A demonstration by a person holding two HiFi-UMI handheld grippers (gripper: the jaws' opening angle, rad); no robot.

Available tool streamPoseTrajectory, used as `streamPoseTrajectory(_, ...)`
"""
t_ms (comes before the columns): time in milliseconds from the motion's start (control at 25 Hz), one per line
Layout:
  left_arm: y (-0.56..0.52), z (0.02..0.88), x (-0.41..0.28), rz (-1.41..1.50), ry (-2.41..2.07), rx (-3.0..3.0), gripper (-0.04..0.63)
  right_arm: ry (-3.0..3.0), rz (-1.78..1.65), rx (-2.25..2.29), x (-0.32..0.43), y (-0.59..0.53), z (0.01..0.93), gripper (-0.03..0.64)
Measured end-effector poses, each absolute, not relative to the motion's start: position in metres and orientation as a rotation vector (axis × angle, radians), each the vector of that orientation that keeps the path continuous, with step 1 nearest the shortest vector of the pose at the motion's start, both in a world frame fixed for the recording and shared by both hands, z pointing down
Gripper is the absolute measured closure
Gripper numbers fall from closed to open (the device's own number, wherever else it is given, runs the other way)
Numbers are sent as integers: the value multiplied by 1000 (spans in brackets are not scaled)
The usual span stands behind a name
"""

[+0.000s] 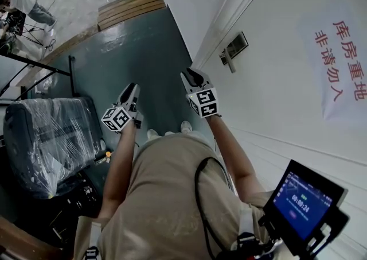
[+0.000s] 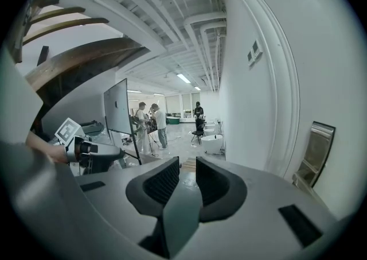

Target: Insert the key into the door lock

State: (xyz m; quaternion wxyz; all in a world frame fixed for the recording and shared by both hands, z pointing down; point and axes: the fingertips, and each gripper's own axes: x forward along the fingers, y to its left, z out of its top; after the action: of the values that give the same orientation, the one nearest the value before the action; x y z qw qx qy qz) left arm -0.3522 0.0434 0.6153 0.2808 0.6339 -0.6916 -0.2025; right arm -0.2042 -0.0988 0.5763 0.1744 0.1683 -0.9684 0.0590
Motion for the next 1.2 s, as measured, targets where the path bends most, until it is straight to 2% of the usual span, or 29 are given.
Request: streamPoseTrajectory(1200,33,614,-349,-620,-1757,1700,471,-2740,169,416,-213,-89,571,543)
